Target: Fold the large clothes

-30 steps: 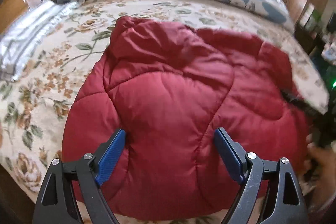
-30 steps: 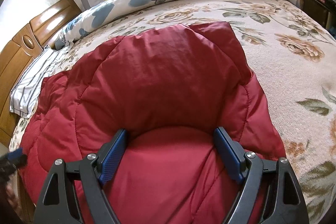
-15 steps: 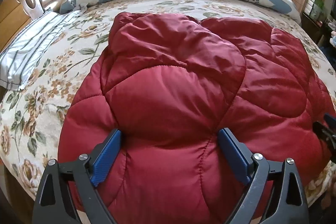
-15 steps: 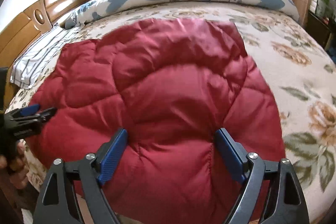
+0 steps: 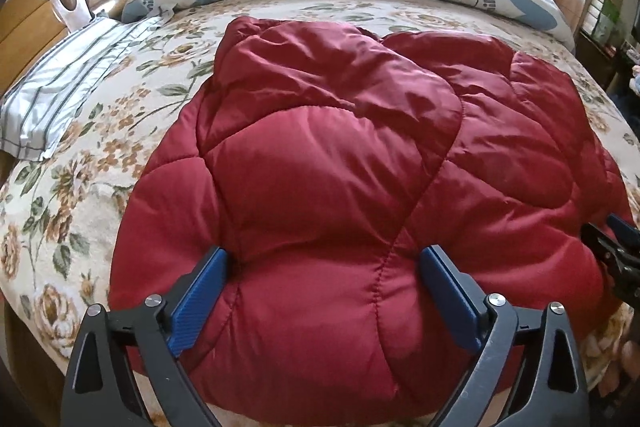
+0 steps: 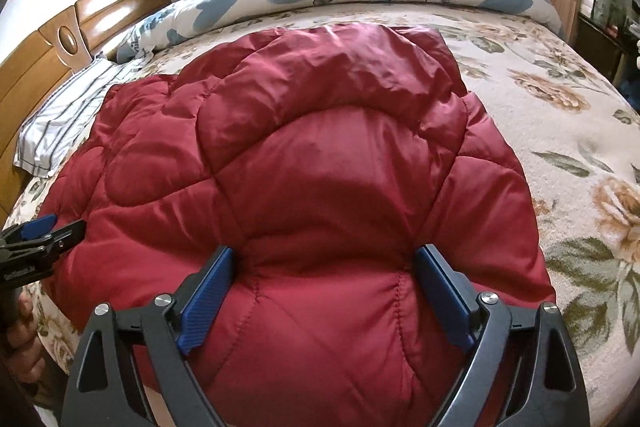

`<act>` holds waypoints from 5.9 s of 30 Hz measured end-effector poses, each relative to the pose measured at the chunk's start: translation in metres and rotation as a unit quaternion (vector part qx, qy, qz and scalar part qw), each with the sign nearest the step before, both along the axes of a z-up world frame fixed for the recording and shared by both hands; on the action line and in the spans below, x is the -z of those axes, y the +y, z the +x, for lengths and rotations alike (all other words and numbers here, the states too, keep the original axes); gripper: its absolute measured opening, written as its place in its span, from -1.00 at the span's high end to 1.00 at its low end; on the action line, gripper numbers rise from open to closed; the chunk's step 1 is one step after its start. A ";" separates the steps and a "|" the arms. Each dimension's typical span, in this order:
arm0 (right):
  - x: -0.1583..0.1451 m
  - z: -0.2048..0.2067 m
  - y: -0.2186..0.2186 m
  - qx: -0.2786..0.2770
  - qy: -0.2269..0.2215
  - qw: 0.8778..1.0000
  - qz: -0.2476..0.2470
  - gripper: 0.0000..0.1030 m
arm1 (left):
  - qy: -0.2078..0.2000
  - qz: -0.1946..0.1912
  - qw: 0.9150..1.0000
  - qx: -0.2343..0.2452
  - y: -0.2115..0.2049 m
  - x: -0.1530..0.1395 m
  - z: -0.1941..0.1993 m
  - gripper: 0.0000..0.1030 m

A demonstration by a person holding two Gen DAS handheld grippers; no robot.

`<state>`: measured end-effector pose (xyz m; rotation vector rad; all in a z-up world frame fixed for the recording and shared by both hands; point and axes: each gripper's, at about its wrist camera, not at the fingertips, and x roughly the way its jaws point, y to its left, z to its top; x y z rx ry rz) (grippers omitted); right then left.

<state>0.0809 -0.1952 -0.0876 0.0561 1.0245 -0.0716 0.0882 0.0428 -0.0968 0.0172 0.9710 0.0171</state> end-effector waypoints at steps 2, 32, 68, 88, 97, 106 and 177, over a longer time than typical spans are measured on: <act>0.000 0.000 0.001 0.001 -0.001 1.000 0.000 -0.77 | 0.000 0.004 1.000 0.000 -0.001 0.001 0.001 -0.92; -0.046 -0.069 0.044 -0.045 0.011 0.998 0.032 -0.81 | 0.010 0.063 0.998 -0.006 -0.001 -0.034 -0.068 -0.91; -0.070 -0.038 0.059 -0.080 0.034 0.996 0.017 -0.91 | -0.001 0.067 0.998 0.008 -0.007 -0.070 -0.064 -0.98; -0.065 -0.019 0.042 -0.059 0.045 0.997 0.029 -0.91 | 0.008 0.067 0.998 0.017 -0.022 -0.066 -0.037 -0.98; -0.066 -0.013 0.040 -0.058 0.045 0.997 0.030 -0.91 | 0.008 0.065 0.998 0.019 -0.026 -0.067 -0.034 -0.98; -0.067 -0.012 0.040 -0.058 0.046 0.997 0.030 -0.91 | 0.007 0.064 0.998 0.021 -0.027 -0.067 -0.030 -0.98; -0.071 -0.003 0.043 -0.058 0.043 0.997 0.035 -0.91 | -0.008 0.065 0.998 0.020 -0.031 -0.072 -0.027 -0.98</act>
